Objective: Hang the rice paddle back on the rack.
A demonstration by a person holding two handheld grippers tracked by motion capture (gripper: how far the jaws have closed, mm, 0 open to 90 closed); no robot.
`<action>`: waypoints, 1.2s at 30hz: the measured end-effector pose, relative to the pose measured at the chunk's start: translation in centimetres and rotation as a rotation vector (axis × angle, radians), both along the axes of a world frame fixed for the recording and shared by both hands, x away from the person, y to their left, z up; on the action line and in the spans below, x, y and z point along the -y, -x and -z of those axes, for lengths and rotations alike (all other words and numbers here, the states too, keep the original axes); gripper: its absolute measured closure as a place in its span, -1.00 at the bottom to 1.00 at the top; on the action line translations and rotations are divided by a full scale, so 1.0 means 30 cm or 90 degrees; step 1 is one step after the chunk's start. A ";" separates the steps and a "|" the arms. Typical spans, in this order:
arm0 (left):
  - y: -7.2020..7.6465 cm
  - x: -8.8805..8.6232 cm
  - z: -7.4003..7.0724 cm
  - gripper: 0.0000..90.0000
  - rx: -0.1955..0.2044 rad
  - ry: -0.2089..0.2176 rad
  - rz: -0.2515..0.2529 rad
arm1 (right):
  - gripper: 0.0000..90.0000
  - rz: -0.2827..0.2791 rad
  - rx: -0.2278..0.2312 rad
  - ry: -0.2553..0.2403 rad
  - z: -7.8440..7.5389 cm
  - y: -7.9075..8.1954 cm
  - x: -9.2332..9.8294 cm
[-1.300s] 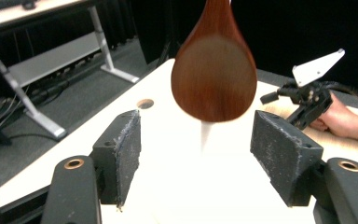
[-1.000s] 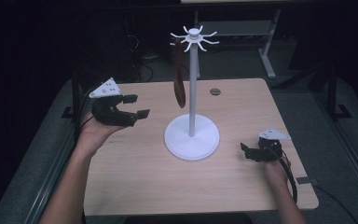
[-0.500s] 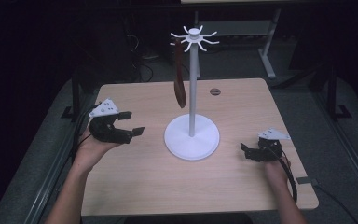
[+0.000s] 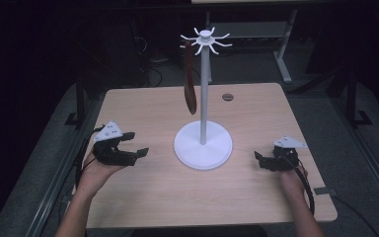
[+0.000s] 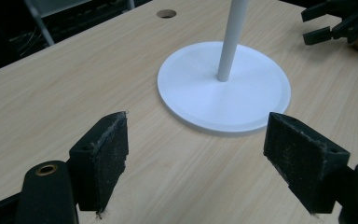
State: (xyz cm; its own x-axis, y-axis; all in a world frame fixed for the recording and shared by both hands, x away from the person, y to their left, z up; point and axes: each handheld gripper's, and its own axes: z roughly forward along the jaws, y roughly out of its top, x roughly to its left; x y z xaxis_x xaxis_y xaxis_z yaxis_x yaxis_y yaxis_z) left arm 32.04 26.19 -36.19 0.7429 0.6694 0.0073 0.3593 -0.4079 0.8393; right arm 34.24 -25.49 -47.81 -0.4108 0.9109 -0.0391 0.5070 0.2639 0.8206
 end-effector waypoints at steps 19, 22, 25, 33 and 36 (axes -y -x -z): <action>0.047 -0.047 0.135 -0.60 -0.008 0.005 -0.018 | -0.70 0.002 0.001 -0.002 0.000 0.000 -0.002; 0.056 -0.060 0.161 -0.60 -0.007 0.003 -0.021 | -0.70 0.003 0.001 -0.001 0.000 0.001 -0.002; 0.061 -0.067 0.179 -0.60 -0.006 0.008 -0.027 | -0.70 0.001 0.002 0.000 0.001 0.000 -0.003; 0.070 -0.091 0.232 -0.60 0.000 0.015 -0.049 | -0.70 0.001 0.001 0.000 0.000 0.000 -0.002; 0.074 -0.099 0.255 -0.60 -0.005 0.006 -0.054 | -0.70 0.000 0.002 0.001 0.000 0.000 -0.003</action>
State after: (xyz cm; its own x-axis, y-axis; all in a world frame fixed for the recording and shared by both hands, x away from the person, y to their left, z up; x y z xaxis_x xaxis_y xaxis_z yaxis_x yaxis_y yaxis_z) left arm 29.81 29.14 -43.85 0.6841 0.7294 -0.0044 0.3980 -0.3682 0.8402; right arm 34.22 -25.40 -47.83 -0.4101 0.9110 -0.0424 0.5047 0.2654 0.8215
